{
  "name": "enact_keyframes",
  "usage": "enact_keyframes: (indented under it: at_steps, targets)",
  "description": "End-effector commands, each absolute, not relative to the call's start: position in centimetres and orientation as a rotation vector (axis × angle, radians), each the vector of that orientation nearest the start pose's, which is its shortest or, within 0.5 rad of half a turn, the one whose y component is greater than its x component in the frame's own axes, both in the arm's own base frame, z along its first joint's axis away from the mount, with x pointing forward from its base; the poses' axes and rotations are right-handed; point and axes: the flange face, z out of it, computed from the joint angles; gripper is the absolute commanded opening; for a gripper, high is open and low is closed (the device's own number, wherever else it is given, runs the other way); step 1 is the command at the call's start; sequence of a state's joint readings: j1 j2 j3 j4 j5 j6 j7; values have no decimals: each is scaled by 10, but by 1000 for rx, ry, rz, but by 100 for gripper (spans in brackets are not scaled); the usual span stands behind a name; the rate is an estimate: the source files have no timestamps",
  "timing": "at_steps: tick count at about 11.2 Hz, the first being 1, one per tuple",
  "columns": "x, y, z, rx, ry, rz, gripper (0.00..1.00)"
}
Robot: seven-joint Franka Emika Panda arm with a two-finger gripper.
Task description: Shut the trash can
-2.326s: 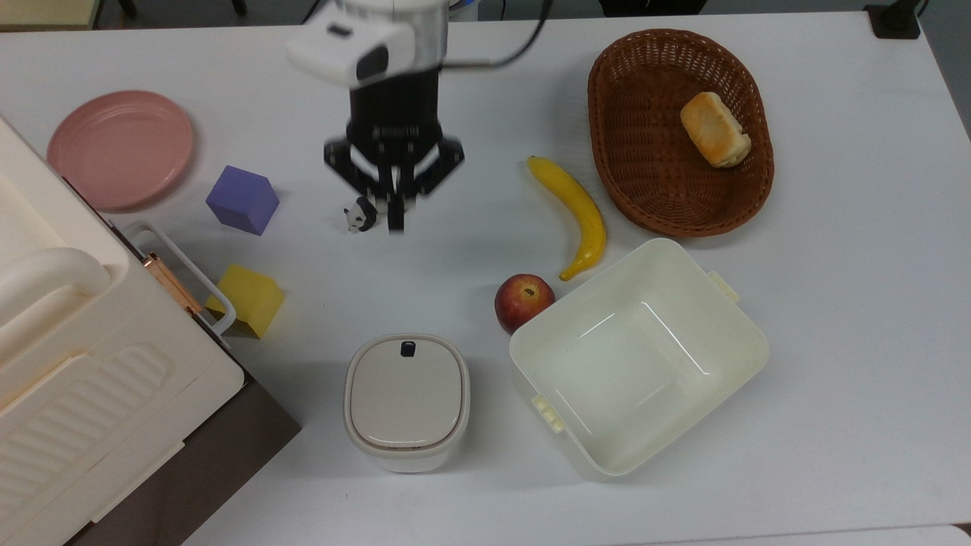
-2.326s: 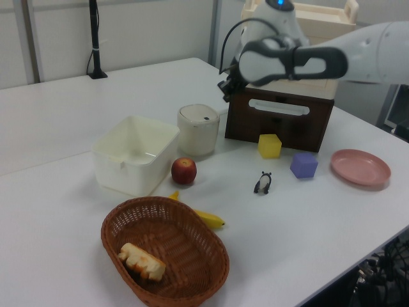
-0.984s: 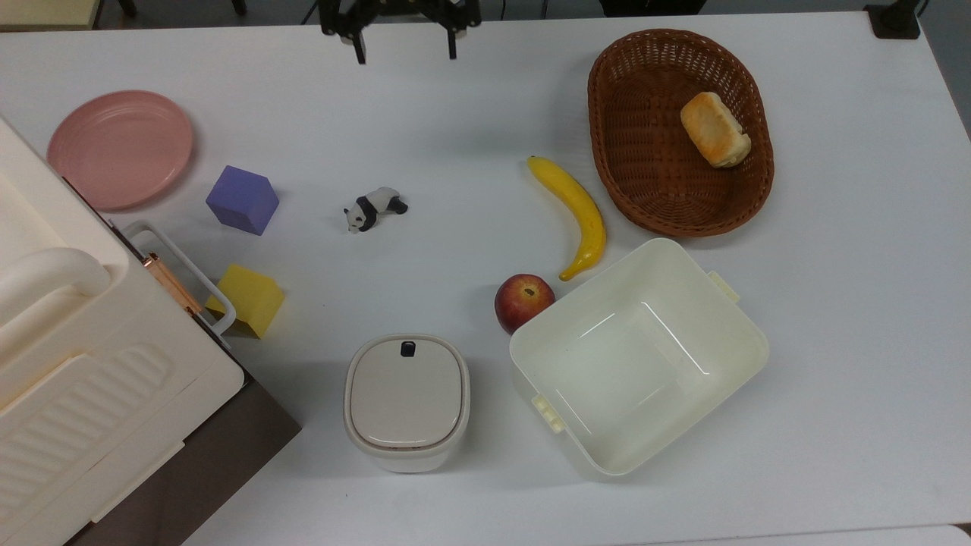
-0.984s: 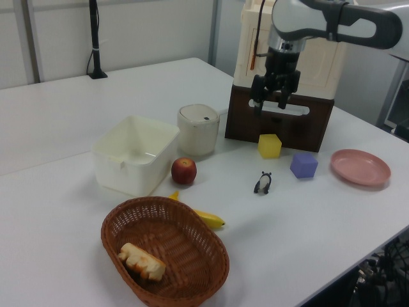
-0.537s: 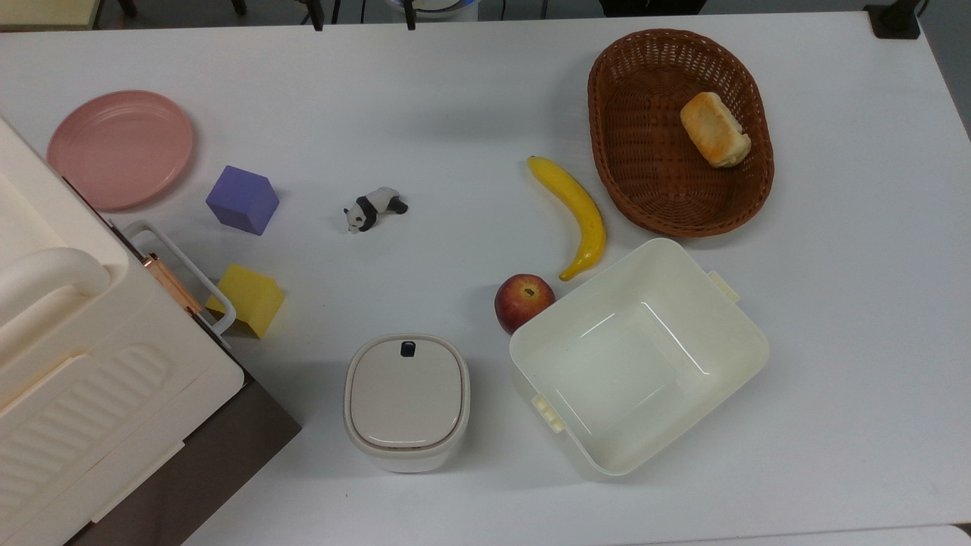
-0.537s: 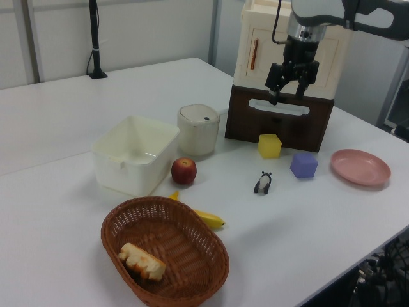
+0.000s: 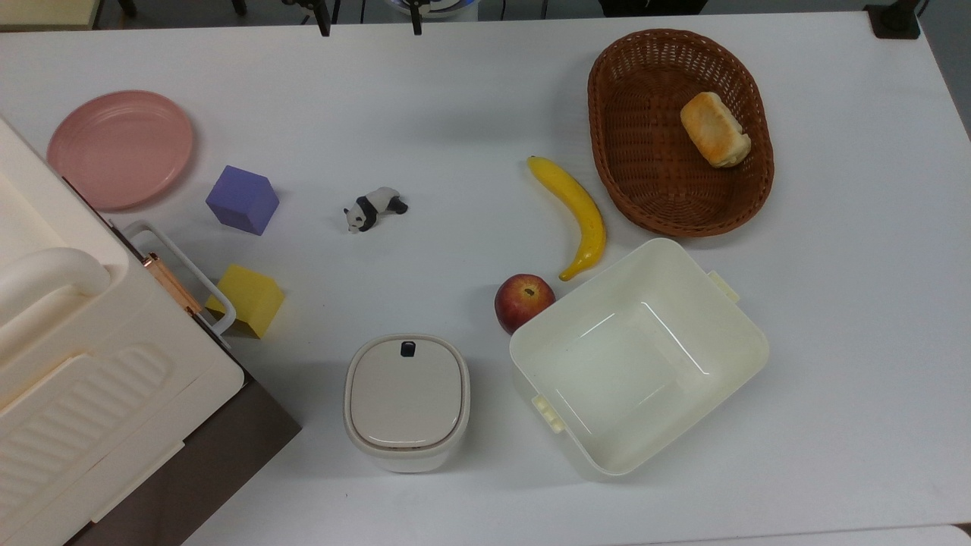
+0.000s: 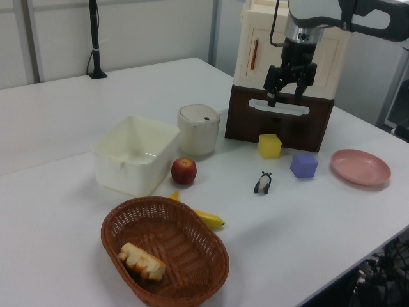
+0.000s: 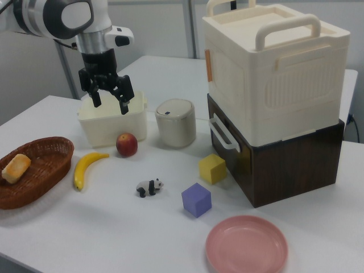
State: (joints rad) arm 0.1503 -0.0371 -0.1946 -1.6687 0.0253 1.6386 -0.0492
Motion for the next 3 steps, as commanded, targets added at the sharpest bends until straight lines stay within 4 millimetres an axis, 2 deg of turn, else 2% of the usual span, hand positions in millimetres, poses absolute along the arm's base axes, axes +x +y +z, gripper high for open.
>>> enact_keyframes:
  at_steps: [1, 3]
  targets:
    - [543, -24, 607, -3084, 13, 9, 100]
    - [543, -24, 607, -3084, 13, 9, 100]
